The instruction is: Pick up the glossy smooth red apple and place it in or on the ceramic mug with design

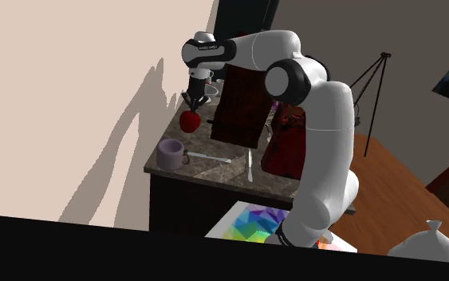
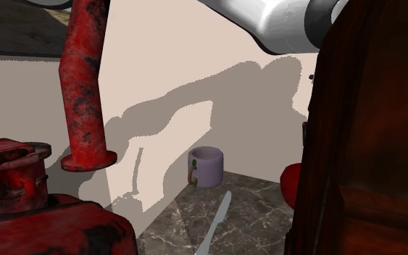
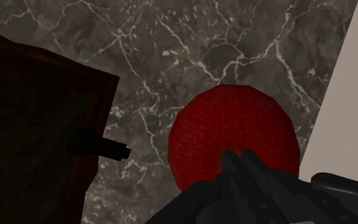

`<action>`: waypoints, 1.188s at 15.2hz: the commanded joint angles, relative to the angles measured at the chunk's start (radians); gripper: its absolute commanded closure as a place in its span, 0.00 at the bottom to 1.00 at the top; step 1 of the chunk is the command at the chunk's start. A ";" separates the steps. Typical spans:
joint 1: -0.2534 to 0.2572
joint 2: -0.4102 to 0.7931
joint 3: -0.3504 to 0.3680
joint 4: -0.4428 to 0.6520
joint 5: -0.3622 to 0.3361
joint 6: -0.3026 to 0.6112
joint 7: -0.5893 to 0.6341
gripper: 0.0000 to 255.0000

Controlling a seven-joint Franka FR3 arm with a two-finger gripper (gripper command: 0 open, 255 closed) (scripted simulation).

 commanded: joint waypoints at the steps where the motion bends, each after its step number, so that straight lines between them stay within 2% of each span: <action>1: 0.000 -0.006 0.000 0.014 -0.001 -0.020 0.001 1.00; 18: -0.005 -0.010 -0.001 0.237 -0.003 -0.247 0.014 1.00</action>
